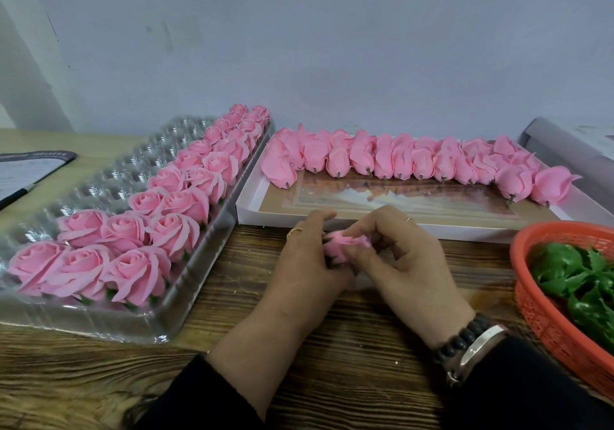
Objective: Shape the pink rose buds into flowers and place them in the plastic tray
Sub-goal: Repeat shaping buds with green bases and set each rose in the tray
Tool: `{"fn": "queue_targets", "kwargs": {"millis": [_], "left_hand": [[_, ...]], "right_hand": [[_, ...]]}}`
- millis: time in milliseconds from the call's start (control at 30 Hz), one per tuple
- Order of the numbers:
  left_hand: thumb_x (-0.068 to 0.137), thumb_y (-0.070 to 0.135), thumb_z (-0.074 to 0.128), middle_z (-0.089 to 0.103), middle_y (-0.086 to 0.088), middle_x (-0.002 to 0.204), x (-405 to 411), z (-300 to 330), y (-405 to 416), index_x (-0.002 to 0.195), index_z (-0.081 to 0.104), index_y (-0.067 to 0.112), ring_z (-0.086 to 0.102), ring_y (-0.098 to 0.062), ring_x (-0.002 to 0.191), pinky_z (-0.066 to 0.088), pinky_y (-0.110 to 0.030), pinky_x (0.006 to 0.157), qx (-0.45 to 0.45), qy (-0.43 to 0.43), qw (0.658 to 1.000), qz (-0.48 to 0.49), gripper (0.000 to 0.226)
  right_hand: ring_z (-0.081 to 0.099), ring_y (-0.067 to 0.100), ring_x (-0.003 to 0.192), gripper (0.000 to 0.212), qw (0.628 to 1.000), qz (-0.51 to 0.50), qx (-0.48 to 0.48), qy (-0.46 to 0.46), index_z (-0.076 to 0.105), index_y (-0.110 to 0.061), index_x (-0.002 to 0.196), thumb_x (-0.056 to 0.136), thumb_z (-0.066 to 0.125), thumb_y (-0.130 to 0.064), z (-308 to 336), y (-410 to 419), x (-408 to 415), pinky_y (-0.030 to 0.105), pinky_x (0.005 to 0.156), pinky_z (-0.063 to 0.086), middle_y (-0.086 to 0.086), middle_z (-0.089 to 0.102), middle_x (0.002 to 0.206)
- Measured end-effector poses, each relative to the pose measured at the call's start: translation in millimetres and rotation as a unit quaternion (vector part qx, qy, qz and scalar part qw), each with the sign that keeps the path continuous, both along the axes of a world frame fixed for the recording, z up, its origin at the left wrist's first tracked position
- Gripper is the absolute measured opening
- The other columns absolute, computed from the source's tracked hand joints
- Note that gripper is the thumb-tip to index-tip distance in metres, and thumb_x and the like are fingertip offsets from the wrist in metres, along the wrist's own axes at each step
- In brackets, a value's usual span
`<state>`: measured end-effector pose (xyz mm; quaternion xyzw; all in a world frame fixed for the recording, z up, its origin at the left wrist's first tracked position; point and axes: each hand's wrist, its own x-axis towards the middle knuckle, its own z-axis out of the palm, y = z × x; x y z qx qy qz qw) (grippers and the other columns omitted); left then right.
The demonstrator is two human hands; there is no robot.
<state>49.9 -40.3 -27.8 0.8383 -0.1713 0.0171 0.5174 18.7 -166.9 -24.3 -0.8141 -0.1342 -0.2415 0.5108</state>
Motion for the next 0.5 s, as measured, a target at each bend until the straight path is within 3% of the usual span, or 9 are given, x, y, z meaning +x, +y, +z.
{"fn": "queue_targets", "kwargs": {"millis": [67, 167, 267, 400, 433, 500], "left_hand": [[0.073, 0.014, 0.072, 0.056, -0.002, 0.109, -0.7, 0.2, 0.0, 0.116, 0.049, 0.028, 0.056, -0.011, 0.094, 0.043, -0.007, 0.068, 0.005, 0.000, 1.000, -0.005, 0.051], [0.073, 0.011, 0.071, 0.062, -0.003, 0.100, -1.7, 2.1, -1.2, 0.102, 0.052, 0.026, 0.059, -0.014, 0.090, 0.048, -0.018, 0.074, -0.012, 0.009, 1.000, -0.019, 0.038], [0.073, 0.006, 0.070, 0.063, -0.001, 0.094, -4.1, 4.8, -1.8, 0.091, 0.055, 0.023, 0.058, -0.009, 0.083, 0.045, -0.012, 0.068, -0.012, 0.009, 0.999, -0.037, 0.029], [0.079, 0.003, 0.063, 0.065, -0.004, 0.089, -4.2, 9.5, 1.2, 0.082, 0.061, 0.015, 0.059, -0.016, 0.088, 0.049, -0.027, 0.077, 0.045, -0.012, 0.998, -0.051, 0.013], [0.081, 0.002, 0.062, 0.067, -0.001, 0.084, -5.4, 10.4, 1.4, 0.081, 0.064, 0.015, 0.061, -0.014, 0.084, 0.050, -0.026, 0.074, 0.021, -0.003, 0.998, -0.057, 0.013], [0.081, 0.003, 0.065, 0.069, -0.001, 0.072, -8.4, 11.8, 1.0, 0.077, 0.067, 0.009, 0.064, -0.010, 0.073, 0.053, -0.022, 0.064, -0.122, 0.059, 0.988, -0.069, 0.008]], "right_hand": [[0.054, 0.004, 0.077, 0.008, 0.999, 0.012, -0.045, 0.000, 0.065, -0.024, 0.077, 0.074, 0.065, -0.017, 1.9, 2.6, -1.8, 0.013, 0.070, 0.041, -0.011, 0.059, 0.079], [0.055, 0.008, 0.083, 0.012, 0.996, 0.026, -0.079, -0.011, 0.064, -0.026, 0.079, 0.077, 0.063, -0.015, 3.5, 3.3, -3.6, 0.017, 0.074, 0.043, -0.013, 0.059, 0.083], [0.056, 0.007, 0.083, 0.012, 0.994, 0.041, -0.098, -0.027, 0.063, -0.024, 0.081, 0.079, 0.062, -0.012, 4.9, 4.1, -4.7, 0.016, 0.074, 0.044, -0.010, 0.058, 0.085], [0.056, 0.006, 0.083, 0.008, 0.990, 0.047, -0.128, -0.039, 0.064, -0.017, 0.085, 0.081, 0.061, -0.011, 5.1, 5.6, -5.3, 0.023, 0.073, 0.048, -0.008, 0.057, 0.088], [0.056, 0.005, 0.084, 0.009, 0.991, 0.045, -0.123, -0.043, 0.064, -0.019, 0.089, 0.082, 0.060, -0.014, 5.6, 6.3, -5.9, 0.022, 0.073, 0.048, -0.008, 0.056, 0.090], [0.056, 0.003, 0.085, 0.016, 0.994, 0.028, -0.077, -0.067, 0.060, -0.026, 0.100, 0.085, 0.056, -0.022, 6.7, 8.5, -6.8, 0.014, 0.074, 0.046, -0.008, 0.056, 0.093]]}}
